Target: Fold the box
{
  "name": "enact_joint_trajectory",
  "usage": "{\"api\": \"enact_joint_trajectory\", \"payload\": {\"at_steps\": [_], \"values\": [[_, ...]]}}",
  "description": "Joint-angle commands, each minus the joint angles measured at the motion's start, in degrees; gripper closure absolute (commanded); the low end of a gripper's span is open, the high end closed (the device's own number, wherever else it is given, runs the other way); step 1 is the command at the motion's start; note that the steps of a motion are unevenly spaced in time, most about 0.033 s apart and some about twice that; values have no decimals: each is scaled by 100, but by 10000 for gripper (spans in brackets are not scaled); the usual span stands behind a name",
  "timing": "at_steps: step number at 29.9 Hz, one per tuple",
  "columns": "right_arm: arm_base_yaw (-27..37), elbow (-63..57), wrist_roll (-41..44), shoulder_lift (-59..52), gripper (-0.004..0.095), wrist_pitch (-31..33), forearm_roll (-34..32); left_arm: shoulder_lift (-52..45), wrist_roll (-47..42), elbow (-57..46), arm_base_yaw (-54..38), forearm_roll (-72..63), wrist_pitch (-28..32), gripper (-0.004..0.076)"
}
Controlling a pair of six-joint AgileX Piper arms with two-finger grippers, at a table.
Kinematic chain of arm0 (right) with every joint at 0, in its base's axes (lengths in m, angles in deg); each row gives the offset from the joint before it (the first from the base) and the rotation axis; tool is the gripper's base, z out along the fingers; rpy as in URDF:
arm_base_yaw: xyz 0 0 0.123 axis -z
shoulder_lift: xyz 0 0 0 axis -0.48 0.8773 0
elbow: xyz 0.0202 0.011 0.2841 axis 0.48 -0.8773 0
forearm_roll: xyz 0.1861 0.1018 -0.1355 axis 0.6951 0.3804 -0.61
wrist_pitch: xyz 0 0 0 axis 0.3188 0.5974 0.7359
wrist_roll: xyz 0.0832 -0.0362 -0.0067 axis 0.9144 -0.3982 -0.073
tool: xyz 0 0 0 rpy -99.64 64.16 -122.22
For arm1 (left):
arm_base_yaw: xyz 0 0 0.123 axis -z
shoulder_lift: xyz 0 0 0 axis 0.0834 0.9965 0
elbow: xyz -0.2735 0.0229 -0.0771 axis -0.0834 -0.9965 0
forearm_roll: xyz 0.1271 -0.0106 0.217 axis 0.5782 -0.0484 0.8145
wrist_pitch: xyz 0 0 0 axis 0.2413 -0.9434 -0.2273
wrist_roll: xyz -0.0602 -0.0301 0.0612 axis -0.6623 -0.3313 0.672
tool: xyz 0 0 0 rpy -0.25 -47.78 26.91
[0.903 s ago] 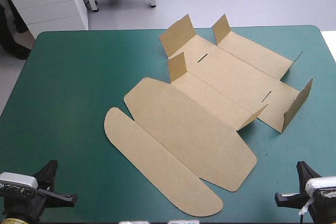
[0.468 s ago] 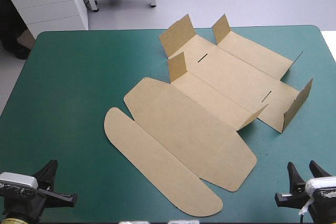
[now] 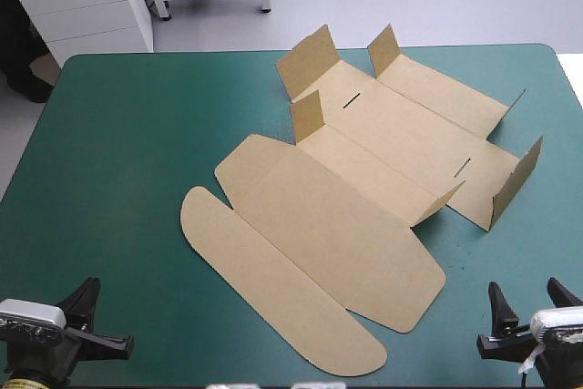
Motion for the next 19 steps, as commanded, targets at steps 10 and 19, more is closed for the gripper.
{"api": "enact_joint_trajectory", "payload": {"at_steps": [10, 19], "values": [[31, 317, 1559, 851, 194, -341, -13, 94, -14, 110, 48, -89, 437, 734], [31, 1226, 3158, 3009, 194, -349, 3, 94, -14, 110, 48, -89, 437, 734]]}}
